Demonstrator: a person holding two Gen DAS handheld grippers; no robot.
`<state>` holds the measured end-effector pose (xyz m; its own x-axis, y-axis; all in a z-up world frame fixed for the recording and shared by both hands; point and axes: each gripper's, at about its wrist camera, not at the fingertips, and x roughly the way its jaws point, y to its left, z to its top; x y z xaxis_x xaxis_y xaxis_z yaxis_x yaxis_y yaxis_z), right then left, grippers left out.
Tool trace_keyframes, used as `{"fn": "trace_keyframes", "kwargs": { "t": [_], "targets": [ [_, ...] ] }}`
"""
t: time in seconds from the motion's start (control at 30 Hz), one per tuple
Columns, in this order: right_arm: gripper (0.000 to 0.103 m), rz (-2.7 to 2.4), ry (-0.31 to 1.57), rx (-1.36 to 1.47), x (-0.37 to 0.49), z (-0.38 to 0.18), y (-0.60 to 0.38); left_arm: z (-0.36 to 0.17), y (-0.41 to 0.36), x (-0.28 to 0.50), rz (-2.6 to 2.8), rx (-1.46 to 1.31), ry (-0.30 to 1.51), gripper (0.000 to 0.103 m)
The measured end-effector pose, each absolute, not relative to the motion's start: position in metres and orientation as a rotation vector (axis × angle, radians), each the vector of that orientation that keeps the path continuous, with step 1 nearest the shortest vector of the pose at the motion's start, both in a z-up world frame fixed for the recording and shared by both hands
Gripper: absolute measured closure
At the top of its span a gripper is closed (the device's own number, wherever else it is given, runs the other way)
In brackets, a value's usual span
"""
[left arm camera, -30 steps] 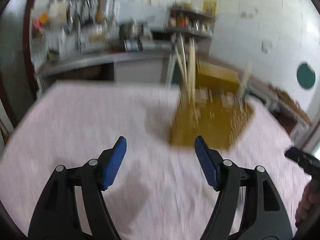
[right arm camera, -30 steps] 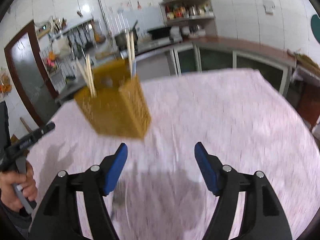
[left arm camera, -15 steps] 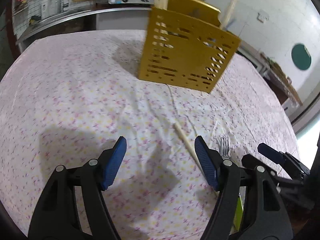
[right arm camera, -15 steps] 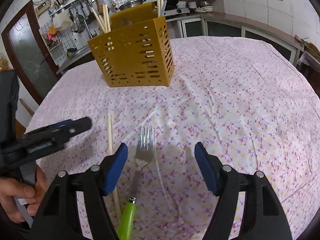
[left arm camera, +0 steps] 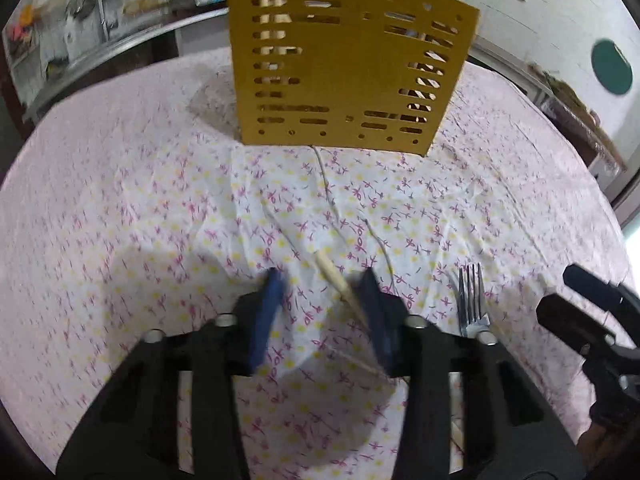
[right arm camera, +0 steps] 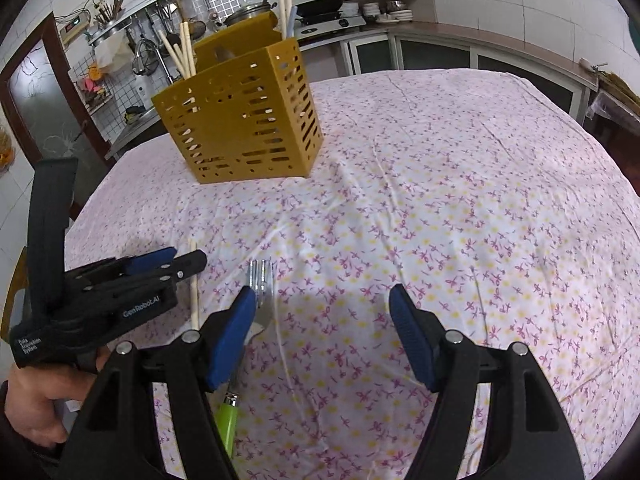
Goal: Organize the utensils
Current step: 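Close the left tool on the last wooden chopstick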
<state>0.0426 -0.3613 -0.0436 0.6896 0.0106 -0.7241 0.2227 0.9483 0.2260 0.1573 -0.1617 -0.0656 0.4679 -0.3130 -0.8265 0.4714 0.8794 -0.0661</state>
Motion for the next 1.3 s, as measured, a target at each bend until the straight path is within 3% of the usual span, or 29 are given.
{"fn": "trace_keyframes", "kwargs": {
  "t": [0.03, 0.17, 0.2, 0.5, 0.57, 0.6, 0.63, 1.0, 1.07, 1.2, 1.3],
  "targets": [
    [0.035, -0.12, 0.807, 0.311, 0.042, -0.045, -0.362, -0.065, -0.162, 0.157, -0.501, 0.189, 0.971, 0.089],
    [0.035, -0.119, 0.814, 0.318, 0.046, -0.046, -0.365, -0.062, -0.154, 0.161, -0.563, 0.173, 0.98, 0.093],
    [0.035, -0.118, 0.814, 0.316, 0.046, -0.045, -0.365, -0.058, -0.147, 0.163, -0.574, 0.164, 0.98, 0.103],
    [0.035, -0.116, 0.803, 0.322, 0.05, -0.041, -0.368, -0.054, -0.124, 0.175, -0.589, 0.066, 1.052, 0.103],
    [0.035, -0.112, 0.801, 0.313, 0.051, -0.04, -0.366, -0.056, -0.125, 0.176, -0.568, 0.018, 1.082, 0.093],
    [0.035, -0.108, 0.804, 0.312, 0.051, -0.04, -0.366, -0.059, -0.127, 0.175, -0.556, 0.004, 1.085, 0.08],
    [0.035, -0.106, 0.805, 0.312, 0.052, -0.04, -0.365, -0.059, -0.129, 0.173, -0.549, -0.005, 1.082, 0.075],
    [0.035, -0.093, 0.784, 0.341, 0.049, -0.04, -0.385, -0.062, -0.161, 0.159, -0.441, 0.089, 1.033, 0.069],
    [0.035, -0.09, 0.778, 0.345, 0.049, -0.039, -0.387, -0.062, -0.168, 0.158, -0.424, 0.122, 1.025, 0.07],
    [0.035, -0.082, 0.774, 0.351, 0.047, -0.039, -0.391, -0.063, -0.18, 0.157, -0.408, 0.215, 0.991, 0.087],
    [0.035, -0.077, 0.776, 0.342, 0.045, -0.038, -0.392, -0.06, -0.172, 0.159, -0.445, 0.199, 1.007, 0.09]
  ]
}}
